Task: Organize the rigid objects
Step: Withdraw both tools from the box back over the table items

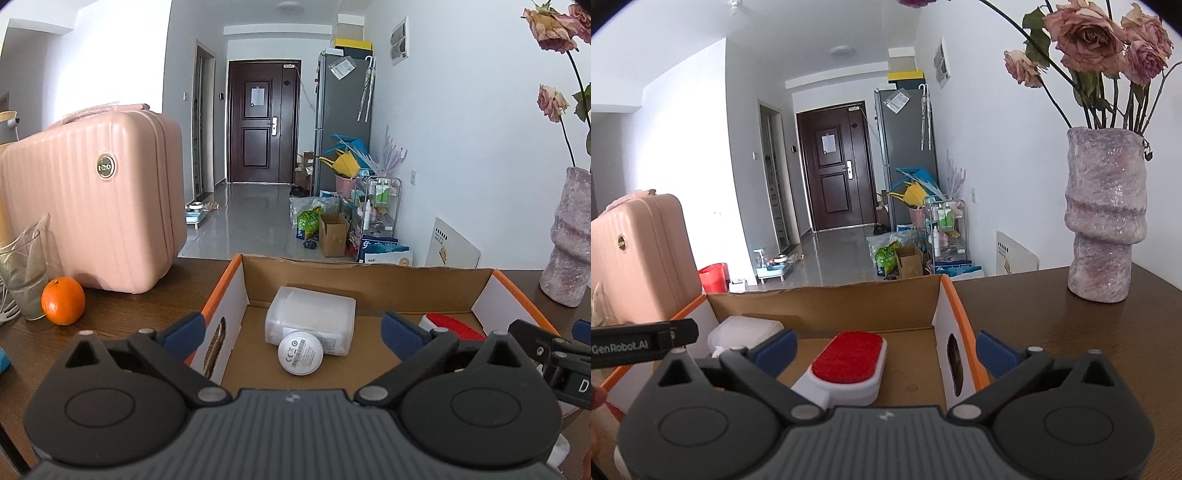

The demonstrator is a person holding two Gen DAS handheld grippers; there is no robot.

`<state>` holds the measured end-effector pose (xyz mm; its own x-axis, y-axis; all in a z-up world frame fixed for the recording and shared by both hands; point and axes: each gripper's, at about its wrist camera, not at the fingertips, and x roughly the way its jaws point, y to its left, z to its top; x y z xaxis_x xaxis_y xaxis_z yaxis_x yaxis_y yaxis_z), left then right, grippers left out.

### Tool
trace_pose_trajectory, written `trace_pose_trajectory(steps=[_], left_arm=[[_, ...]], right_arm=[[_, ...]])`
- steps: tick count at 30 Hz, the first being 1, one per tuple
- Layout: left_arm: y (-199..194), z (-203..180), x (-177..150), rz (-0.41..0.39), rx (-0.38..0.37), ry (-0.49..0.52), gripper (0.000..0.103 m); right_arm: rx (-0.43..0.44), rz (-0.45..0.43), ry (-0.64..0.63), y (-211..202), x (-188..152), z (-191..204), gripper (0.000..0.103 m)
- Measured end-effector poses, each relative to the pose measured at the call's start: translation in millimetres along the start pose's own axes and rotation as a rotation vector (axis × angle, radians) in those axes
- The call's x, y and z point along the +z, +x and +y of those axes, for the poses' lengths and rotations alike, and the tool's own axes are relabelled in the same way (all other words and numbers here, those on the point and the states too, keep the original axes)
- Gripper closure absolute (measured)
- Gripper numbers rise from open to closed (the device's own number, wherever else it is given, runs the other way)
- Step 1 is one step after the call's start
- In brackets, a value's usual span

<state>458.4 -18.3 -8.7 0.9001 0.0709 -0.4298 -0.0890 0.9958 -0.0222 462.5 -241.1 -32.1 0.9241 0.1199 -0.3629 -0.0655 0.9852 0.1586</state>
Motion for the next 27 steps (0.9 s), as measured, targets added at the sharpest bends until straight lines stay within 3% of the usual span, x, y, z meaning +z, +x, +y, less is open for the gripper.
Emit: trace_pose_trajectory(steps=[16,27], left_arm=[[-36.4,2.9,-3.0,-0.055,0.009,-0.006,0.000],[-65.0,10.6,-20.5,-0.067,0.024,-0.009,0.000]], right_arm=[[0.022,-0.106,-0.005,-39.6,7.6,10.2,0.000],[0.016,-0.125,-0.013,-70.2,-4.6,14.5,0.000]])
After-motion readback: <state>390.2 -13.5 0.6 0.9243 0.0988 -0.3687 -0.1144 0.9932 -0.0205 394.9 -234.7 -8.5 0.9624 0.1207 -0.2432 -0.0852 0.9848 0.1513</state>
